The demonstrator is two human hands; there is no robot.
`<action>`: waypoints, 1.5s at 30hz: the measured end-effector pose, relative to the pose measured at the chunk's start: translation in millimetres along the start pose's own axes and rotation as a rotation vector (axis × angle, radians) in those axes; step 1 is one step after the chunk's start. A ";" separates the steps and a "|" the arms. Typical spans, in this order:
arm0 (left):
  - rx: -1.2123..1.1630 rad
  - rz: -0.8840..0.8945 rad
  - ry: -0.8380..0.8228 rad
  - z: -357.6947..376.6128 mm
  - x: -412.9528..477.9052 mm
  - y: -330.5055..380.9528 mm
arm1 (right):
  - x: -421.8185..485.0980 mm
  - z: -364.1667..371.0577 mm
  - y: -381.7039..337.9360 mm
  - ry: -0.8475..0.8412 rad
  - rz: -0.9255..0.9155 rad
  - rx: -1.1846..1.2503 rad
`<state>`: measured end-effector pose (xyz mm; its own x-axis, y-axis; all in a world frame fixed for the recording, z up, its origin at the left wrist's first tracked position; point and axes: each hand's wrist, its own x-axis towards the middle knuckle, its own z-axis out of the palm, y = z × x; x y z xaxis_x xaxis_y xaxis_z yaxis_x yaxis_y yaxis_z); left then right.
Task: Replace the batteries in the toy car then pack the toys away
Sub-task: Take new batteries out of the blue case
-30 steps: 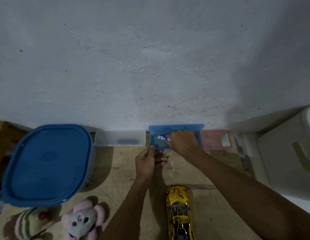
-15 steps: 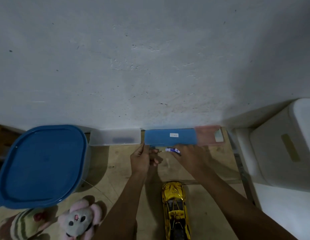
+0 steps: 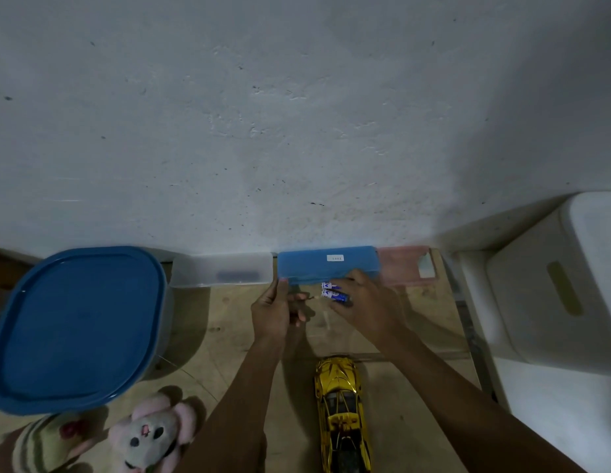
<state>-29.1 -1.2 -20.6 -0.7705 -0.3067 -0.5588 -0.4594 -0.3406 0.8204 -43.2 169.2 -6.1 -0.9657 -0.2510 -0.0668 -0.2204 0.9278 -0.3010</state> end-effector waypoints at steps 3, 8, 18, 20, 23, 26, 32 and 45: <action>-0.004 -0.010 -0.012 -0.7 0.4 0.5 | -5.7 1.6 -8.5 0.074 -0.028 0.036; 0.049 0.017 -0.003 -3.6 0.7 -0.7 | 1.0 16.6 -31.5 -0.057 -0.195 0.133; 0.019 0.000 -0.033 -3.5 1.6 0.4 | -22.4 21.8 9.4 0.134 -0.062 0.054; 0.014 -0.005 -0.037 -3.8 2.0 0.3 | -27.9 23.1 20.2 0.153 -0.038 0.074; 0.015 -0.004 -0.046 -4.2 1.2 0.1 | -25.6 28.0 25.3 0.158 -0.063 0.169; 0.019 -0.025 -0.049 -3.6 2.0 2.0 | -15.7 32.3 23.8 0.182 -0.082 0.158; 0.052 0.008 -0.026 0.1 -0.3 1.0 | -9.1 20.7 9.7 0.292 -0.023 -0.079; 0.013 -0.018 0.039 6.5 -0.8 0.8 | 0.9 26.4 3.4 0.126 0.049 0.061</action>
<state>-31.7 4.5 -18.7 -0.7442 -0.3351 -0.5778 -0.4792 -0.3348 0.8113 -41.2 164.8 -32.3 -0.9855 -0.1657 0.0359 -0.1674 0.9185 -0.3582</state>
